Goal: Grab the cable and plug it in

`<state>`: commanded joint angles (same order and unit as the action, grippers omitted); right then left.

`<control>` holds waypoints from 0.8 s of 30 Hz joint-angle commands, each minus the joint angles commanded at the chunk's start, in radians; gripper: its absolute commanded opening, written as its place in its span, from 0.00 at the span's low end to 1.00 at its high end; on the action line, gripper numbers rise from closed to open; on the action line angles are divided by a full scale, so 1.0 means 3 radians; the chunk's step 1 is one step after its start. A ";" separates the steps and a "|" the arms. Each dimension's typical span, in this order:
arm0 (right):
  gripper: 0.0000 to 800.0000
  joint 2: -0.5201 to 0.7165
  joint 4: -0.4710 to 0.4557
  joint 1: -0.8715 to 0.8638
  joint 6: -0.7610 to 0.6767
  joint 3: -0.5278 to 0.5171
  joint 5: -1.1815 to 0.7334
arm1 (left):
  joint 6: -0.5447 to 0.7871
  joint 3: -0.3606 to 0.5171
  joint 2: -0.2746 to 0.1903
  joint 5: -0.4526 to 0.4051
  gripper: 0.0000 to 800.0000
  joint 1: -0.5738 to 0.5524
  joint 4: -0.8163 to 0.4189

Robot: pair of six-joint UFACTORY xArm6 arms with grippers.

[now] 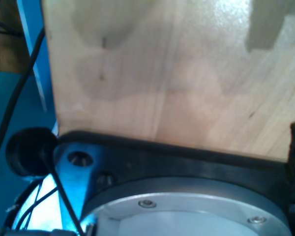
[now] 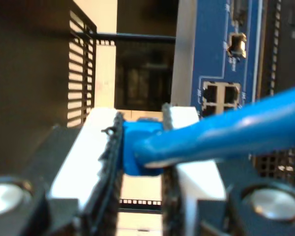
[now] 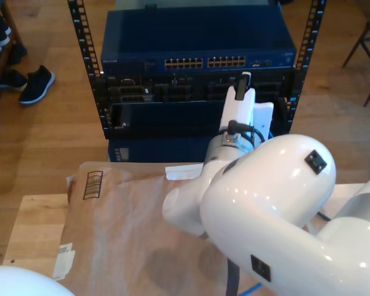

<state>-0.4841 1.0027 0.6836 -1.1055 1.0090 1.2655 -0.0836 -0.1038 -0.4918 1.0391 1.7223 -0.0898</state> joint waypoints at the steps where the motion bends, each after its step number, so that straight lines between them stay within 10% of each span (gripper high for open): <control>1: 0.00 0.0000 -0.0036 -0.0005 -0.0061 -0.0015 -0.0066 | 0.0000 0.0000 0.0000 0.0000 1.00 0.0000 0.0000; 24: 0.00 -0.0818 -0.0430 -0.0348 -0.0358 0.0772 0.0245 | 0.0005 0.0000 0.0000 0.0000 1.00 0.0000 0.0000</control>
<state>-0.7296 0.8738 0.5792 -1.2129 1.2407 1.3391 -0.0821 -0.1038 -0.4918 1.0391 1.7223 -0.0898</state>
